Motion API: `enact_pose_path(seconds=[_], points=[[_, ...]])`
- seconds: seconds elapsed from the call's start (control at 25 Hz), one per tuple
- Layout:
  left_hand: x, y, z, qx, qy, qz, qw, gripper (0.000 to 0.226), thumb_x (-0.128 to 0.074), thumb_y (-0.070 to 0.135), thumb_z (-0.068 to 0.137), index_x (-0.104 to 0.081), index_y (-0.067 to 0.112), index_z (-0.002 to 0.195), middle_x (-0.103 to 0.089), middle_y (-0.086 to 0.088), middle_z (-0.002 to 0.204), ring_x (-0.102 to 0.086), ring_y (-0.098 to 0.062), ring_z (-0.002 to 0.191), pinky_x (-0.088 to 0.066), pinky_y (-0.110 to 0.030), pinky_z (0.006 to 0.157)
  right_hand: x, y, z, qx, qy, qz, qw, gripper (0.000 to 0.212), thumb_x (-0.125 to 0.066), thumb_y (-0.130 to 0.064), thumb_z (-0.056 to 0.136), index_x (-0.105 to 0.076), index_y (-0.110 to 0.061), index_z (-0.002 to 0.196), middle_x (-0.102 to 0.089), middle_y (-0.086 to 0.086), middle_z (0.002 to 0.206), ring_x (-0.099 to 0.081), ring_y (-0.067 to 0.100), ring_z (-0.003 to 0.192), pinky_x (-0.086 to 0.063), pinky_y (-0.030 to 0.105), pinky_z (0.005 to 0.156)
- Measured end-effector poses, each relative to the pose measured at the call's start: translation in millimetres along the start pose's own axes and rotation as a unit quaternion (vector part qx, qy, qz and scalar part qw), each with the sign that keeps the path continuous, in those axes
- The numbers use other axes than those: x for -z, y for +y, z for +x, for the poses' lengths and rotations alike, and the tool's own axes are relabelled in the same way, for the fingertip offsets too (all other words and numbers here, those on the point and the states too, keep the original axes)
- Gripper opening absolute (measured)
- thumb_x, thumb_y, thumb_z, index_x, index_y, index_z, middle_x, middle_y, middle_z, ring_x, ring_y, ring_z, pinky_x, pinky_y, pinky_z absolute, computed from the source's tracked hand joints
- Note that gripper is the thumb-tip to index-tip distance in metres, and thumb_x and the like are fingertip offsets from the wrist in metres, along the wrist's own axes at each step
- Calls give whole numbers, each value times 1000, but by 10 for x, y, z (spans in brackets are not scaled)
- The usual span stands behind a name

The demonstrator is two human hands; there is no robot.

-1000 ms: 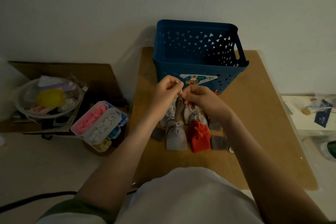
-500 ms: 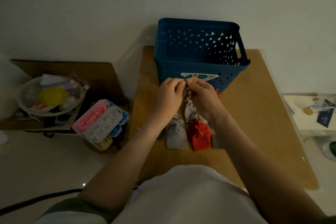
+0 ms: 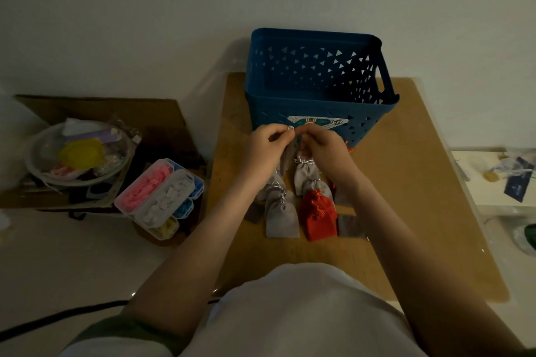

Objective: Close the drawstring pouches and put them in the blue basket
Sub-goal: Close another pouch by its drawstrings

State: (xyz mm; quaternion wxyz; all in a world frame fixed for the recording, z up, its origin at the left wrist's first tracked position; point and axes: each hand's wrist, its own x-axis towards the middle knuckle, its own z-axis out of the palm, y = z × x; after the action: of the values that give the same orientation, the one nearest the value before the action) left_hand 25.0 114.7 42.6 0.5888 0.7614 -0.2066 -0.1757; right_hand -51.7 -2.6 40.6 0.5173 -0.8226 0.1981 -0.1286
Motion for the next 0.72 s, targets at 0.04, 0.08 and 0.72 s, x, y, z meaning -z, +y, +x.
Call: enact_pose_path(seconds=[0.04, 0.08, 0.72], points=[[13, 19, -1, 8, 4, -40, 999, 10, -61, 20, 91, -69, 17, 95, -68, -2, 96, -63, -13, 94, -52, -27, 82, 8, 22, 6, 15, -4, -50, 999, 24, -43, -1, 98, -65, -5, 107, -62, 9, 79, -58, 18, 73, -48, 29, 73], [26, 48, 1, 22, -3, -96, 995, 9, -60, 19, 92, -69, 17, 94, -68, -1, 95, -64, -12, 94, -52, -26, 81, 11, 51, 8, 29, -6, -84, 996, 24, -43, 0, 96, -65, -2, 106, -65, 13, 84, -61, 23, 79, -50, 32, 77], [108, 96, 12, 95, -142, -28, 985, 10, -58, 13, 93, -61, 18, 102, -67, -3, 88, -64, -14, 84, -51, -24, 72, 191, -131, -116, -54, -42, 113, 991, 27, -41, -16, 102, -50, -10, 77, -43, 1, 67, -40, 0, 51, -34, 12, 53]])
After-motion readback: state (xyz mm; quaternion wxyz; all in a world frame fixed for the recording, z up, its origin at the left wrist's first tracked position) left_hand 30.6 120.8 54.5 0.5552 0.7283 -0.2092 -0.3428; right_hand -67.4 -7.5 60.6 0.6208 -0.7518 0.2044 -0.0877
